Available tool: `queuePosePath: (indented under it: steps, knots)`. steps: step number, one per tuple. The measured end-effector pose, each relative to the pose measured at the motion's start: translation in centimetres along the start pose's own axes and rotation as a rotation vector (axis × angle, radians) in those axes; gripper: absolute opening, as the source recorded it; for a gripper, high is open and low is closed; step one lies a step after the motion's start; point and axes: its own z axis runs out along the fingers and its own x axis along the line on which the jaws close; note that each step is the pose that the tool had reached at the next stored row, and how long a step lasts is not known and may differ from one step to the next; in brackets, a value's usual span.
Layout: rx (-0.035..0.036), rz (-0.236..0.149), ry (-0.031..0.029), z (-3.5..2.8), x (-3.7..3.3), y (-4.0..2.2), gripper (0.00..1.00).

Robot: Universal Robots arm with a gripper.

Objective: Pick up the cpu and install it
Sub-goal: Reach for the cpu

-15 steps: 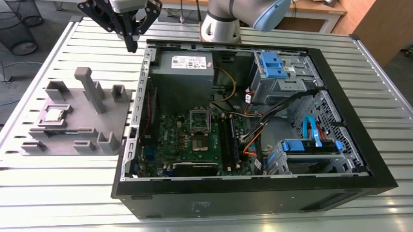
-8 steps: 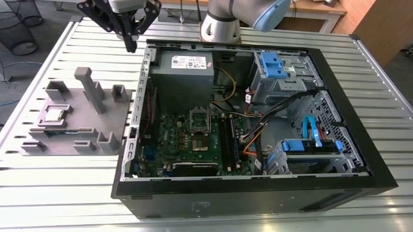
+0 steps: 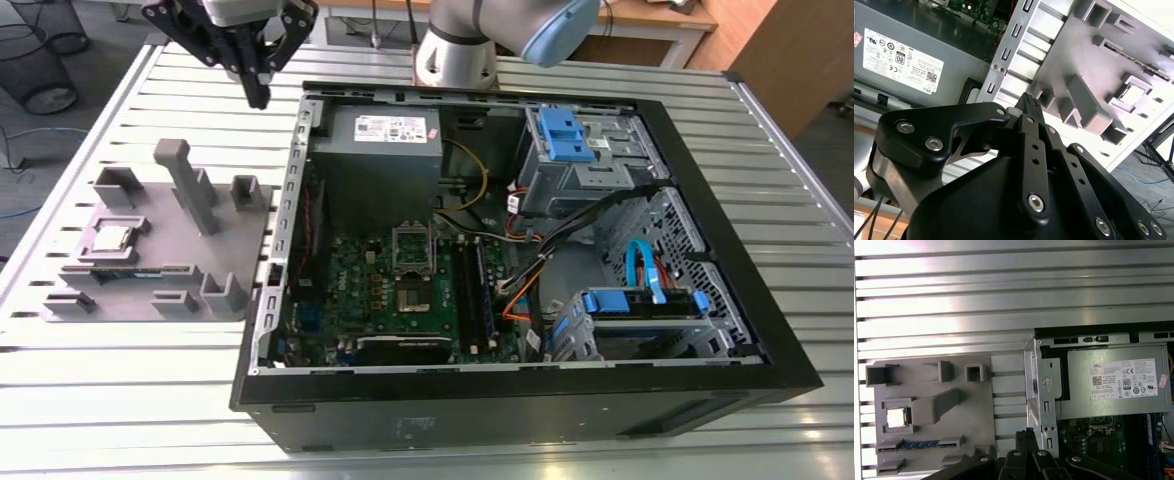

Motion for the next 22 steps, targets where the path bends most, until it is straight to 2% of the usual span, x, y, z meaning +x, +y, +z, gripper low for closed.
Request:
queuePosePath:
  steps: [13,22]
  knots:
    - [-0.0004,0.0,-0.0056,0.12,3.56,-0.28,0.11]
    - [-0.0006,0.0,-0.0073,0.21,5.45,-0.43,0.11]
